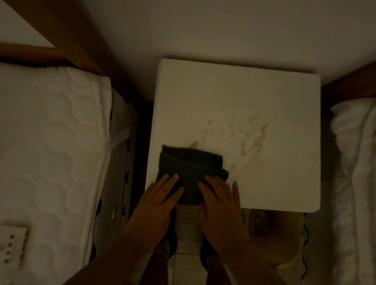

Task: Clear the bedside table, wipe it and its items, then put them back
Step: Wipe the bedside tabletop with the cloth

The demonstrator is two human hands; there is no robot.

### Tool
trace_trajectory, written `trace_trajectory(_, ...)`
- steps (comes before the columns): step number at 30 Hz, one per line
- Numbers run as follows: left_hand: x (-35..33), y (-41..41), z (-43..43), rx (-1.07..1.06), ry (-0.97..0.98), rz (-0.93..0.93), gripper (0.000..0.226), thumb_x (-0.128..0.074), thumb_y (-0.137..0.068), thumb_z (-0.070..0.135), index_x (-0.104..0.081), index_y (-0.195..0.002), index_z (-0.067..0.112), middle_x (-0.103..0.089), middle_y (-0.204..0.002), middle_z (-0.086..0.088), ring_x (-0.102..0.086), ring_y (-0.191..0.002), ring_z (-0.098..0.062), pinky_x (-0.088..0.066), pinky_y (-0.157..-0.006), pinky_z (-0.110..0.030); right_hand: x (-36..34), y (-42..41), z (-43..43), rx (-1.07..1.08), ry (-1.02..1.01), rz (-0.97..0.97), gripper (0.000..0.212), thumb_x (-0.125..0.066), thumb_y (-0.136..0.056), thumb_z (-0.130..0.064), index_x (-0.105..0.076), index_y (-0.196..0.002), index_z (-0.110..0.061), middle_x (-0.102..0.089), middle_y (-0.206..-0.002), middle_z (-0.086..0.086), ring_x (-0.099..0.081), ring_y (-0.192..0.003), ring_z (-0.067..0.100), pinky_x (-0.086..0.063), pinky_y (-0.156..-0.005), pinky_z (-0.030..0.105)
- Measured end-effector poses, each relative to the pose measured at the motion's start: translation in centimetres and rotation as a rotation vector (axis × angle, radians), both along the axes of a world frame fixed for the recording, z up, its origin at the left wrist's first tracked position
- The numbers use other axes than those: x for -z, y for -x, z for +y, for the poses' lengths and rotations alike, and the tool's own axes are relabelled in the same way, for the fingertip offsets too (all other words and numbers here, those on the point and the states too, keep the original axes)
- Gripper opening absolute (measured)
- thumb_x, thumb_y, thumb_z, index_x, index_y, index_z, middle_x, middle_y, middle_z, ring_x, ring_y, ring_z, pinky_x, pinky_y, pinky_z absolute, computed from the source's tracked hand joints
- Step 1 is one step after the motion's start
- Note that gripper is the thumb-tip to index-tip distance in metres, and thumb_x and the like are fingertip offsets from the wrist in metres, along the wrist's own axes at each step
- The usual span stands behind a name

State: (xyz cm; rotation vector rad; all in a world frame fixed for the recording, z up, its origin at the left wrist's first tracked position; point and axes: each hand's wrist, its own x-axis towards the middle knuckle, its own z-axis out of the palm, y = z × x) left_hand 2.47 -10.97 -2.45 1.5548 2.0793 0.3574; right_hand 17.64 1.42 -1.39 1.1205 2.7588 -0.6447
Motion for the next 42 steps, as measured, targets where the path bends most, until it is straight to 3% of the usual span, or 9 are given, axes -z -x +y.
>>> trace_trajectory(2,0.2,0.3,0.2,-0.025,-0.046,-0.061,0.053,-0.073,-0.073,-0.007,-0.064,-0.124,0.003,-0.05,-0.141,-0.02,-0.046,-0.131,-0.041,-0.041,-0.104,-0.056,0.2,0.7,0.0,-0.013,-0.041,0.084,0.041,-0.047,-0.088,-0.025,-0.064,-0.122,-0.012,-0.056,-0.137,0.014,-0.05,-0.13,0.036,-0.033,-0.108,0.066)
trace_trajectory(4,-0.1,1.3,1.6,-0.111,-0.105,-0.158,0.028,-0.062,-0.081,-0.003,-0.07,-0.107,0.001,-0.063,-0.124,-0.019,-0.06,-0.114,-0.037,-0.047,-0.101,-0.041,0.9,2.2,0.5,-0.147,-0.057,0.209,0.036,-0.056,-0.088,-0.021,-0.065,-0.121,-0.01,-0.057,-0.135,0.016,-0.051,-0.128,0.037,-0.036,-0.108,0.063)
trace_trajectory(7,0.0,4.1,4.7,-0.349,-0.138,-0.282,0.029,-0.039,-0.09,0.009,-0.067,-0.089,0.0,-0.065,-0.099,-0.017,-0.063,-0.09,-0.031,-0.046,-0.085,-0.028,2.6,4.6,2.5,-0.407,-0.099,0.192,0.049,-0.065,-0.087,-0.026,-0.058,-0.134,-0.016,-0.051,-0.145,0.013,-0.044,-0.136,0.034,-0.032,-0.114,0.056)
trace_trajectory(10,1.4,5.9,6.5,-0.503,-0.156,-0.198,0.026,-0.042,-0.088,-0.007,-0.062,-0.1,0.004,-0.058,-0.108,-0.013,-0.055,-0.102,-0.028,-0.047,-0.093,-0.04,4.9,5.3,4.0,-0.614,-0.101,0.105,0.056,-0.046,-0.097,-0.043,-0.041,-0.148,-0.019,-0.031,-0.159,0.009,-0.023,-0.148,0.033,-0.021,-0.118,0.057)
trace_trajectory(13,2.3,5.7,8.1,-0.486,-0.178,-0.098,0.035,-0.047,-0.089,-0.003,-0.059,-0.121,0.004,-0.051,-0.133,-0.017,-0.044,-0.124,-0.033,-0.04,-0.106,-0.05,6.5,6.2,5.2,-0.679,-0.113,0.107,0.065,-0.038,-0.096,-0.059,-0.036,-0.15,-0.022,-0.026,-0.161,0.008,-0.011,-0.152,0.03,-0.014,-0.118,0.058)
trace_trajectory(21,3.8,4.1,10.6,-0.376,0.018,0.055,0.057,-0.035,-0.098,0.03,-0.025,-0.152,0.016,-0.019,-0.16,-0.012,-0.014,-0.148,-0.03,-0.024,-0.114,-0.058,7.2,12.1,19.0,-0.269,-0.254,-0.051,0.077,-0.032,-0.088,-0.07,-0.019,-0.154,-0.032,-0.018,-0.164,0.006,-0.017,-0.149,0.034,-0.016,-0.116,0.06)
trace_trajectory(28,4.6,3.5,10.7,-0.326,0.139,0.206,0.061,-0.03,-0.098,0.034,-0.013,-0.155,0.021,-0.006,-0.163,-0.01,0.0,-0.15,-0.027,-0.02,-0.115,-0.06,6.6,3.0,28.1,0.011,-0.293,-0.201,0.075,-0.021,-0.091,-0.07,-0.009,-0.155,-0.033,-0.014,-0.164,0.008,-0.014,-0.15,0.034,-0.016,-0.119,0.057)
trace_trajectory(37,4.7,3.3,10.8,-0.313,0.156,0.278,0.062,-0.026,-0.098,0.038,-0.011,-0.155,0.02,-0.004,-0.163,-0.011,0.001,-0.15,-0.028,-0.02,-0.114,-0.062,5.7,-8.4,17.5,0.22,-0.185,-0.268,0.076,-0.023,-0.092,-0.067,-0.007,-0.156,-0.03,-0.005,-0.166,0.008,-0.005,-0.152,0.033,-0.014,-0.118,0.058)
trace_trajectory(42,4.9,3.3,10.7,-0.303,0.142,0.269,0.065,-0.023,-0.097,0.045,-0.009,-0.155,0.019,-0.001,-0.164,-0.011,0.001,-0.15,-0.028,-0.017,-0.115,-0.061,5.4,-6.9,9.4,0.18,-0.129,-0.254,0.079,-0.03,-0.091,-0.07,-0.013,-0.156,-0.029,-0.006,-0.165,0.009,-0.004,-0.151,0.037,-0.015,-0.116,0.063)
